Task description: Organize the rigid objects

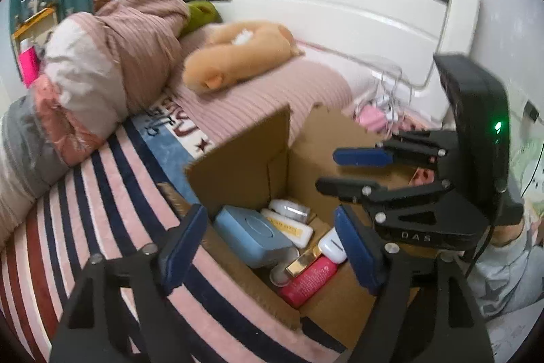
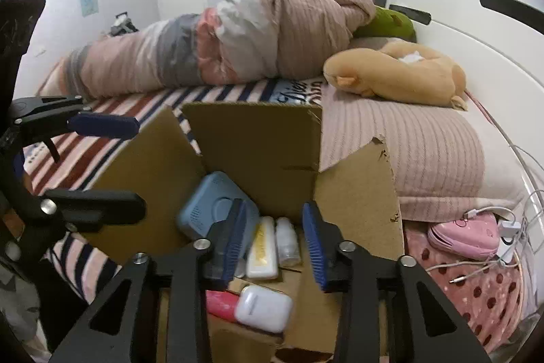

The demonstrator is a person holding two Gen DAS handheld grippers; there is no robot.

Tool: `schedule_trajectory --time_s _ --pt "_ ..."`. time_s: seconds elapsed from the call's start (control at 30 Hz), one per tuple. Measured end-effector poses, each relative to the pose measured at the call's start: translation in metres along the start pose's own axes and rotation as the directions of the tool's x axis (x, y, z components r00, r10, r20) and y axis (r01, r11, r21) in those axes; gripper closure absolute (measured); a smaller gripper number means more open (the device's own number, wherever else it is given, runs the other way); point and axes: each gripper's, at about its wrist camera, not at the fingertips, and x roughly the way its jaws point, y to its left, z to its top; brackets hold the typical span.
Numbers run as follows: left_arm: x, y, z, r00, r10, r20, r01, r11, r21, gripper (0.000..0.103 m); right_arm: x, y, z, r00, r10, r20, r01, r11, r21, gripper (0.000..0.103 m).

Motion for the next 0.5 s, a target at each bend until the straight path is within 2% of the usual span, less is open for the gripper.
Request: schedule_trajectory --time_s 0.07,0.1,0.13,0.17,0.2,0.23,0.37,0.4,0.43,0.5 --pt "-0.016 0.006 -0.003 0.999 0.01 0.039 -0.009 0.999 -0.031 0.018 -0.008 0.003 0.004 0.999 0.023 0.03 -0.023 1.0 -0.008 0.056" --pt "-0.025 0.01 -0.005 0.998 0.022 0.064 -0.019 0.999 -0.047 0.016 -0.013 0.005 0.006 0.998 0.037 0.052 -0.036 0.999 -0.017 0.046" --pt "-0.036 0.015 -0.008 0.995 0.038 0.089 -0.032 0.997 -0.066 0.015 -0.02 0.008 0.008 0.995 0.053 0.079 -0.051 0.998 -0.029 0.035" --pt "-0.042 0.018 -0.01 0.994 0.047 0.1 -0.04 0.996 -0.077 0.015 -0.025 0.011 0.01 0.993 0.062 0.105 -0.058 0.998 -0.04 0.029" --pt "-0.051 0.023 -0.014 0.991 0.067 0.114 -0.055 0.993 -0.101 0.015 -0.032 0.015 0.012 0.988 0.067 0.136 -0.06 0.997 -0.051 0.017" --pt "-0.057 0.028 -0.017 0.989 0.084 0.124 -0.069 0.99 -0.121 0.015 -0.039 0.018 0.014 0.983 0.071 0.169 -0.061 0.996 -0.064 0.01" --pt "-0.081 0.044 -0.033 0.971 0.184 0.155 -0.147 0.964 -0.221 0.013 -0.06 0.032 0.02 0.963 0.115 0.245 -0.084 0.987 -0.136 0.0" --pt "-0.088 0.049 -0.038 0.962 0.218 0.163 -0.173 0.952 -0.252 0.011 -0.063 0.035 0.021 0.958 0.121 0.259 -0.084 0.985 -0.149 0.0" --pt "-0.093 0.053 -0.042 0.955 0.245 0.169 -0.193 0.942 -0.275 0.005 -0.067 0.039 0.021 0.952 0.128 0.277 -0.085 0.983 -0.163 0.0" --pt "-0.101 0.059 -0.05 0.939 0.294 0.178 -0.229 0.921 -0.314 0.003 -0.07 0.045 0.022 0.944 0.143 0.298 -0.091 0.979 -0.181 0.0"
